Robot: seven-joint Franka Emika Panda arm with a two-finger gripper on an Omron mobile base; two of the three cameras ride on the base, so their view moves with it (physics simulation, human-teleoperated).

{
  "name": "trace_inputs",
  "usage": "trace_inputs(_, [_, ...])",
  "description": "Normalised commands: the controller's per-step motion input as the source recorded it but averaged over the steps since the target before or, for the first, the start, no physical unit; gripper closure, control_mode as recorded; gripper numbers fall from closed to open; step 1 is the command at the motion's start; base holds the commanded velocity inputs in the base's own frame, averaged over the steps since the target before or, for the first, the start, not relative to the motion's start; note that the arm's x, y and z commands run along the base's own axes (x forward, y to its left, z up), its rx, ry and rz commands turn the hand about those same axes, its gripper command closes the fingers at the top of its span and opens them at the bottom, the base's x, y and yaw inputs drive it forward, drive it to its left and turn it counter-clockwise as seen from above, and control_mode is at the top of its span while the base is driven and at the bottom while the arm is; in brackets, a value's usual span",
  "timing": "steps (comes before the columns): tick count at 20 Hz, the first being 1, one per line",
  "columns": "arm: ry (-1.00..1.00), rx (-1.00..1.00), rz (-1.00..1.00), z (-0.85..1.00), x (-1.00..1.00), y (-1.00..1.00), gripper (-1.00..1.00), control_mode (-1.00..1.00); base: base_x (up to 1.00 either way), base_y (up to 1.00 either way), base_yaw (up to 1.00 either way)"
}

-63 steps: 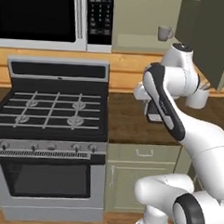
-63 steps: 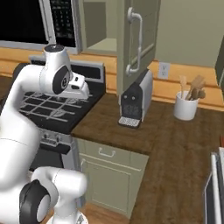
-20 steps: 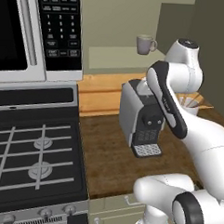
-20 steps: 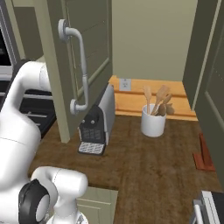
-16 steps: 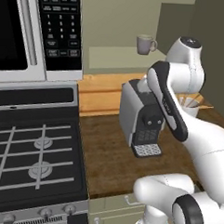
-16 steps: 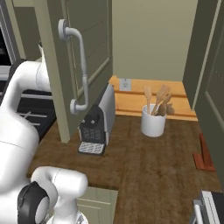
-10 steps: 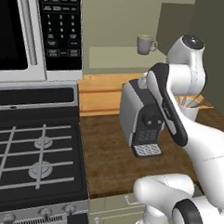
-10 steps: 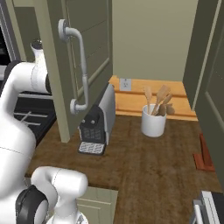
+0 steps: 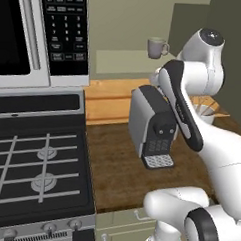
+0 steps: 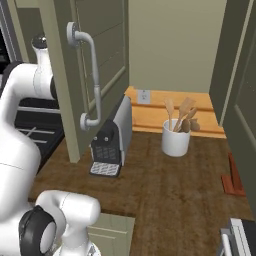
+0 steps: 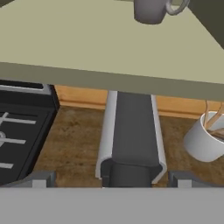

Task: Gather all objects into one cabinet and sort the glasses and bowls to opposite sides.

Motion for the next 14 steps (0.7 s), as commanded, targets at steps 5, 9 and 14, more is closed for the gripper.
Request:
trace_inputs(5, [0.0,0.0,0.0,0.24,0.23,0.0,-1.0,-1.0,0.0,0.0,0.0])
trace_inputs(9, [0.0,0.0,0.0,0.02,0.44,0.0,-1.0,-1.0,0.0,0.0,0.0])
trace_inputs(14, [-0.03,0.0,-0.01,0.0,0.54,-0.05,-1.0,-1.0,0.0,0.0,0.0])
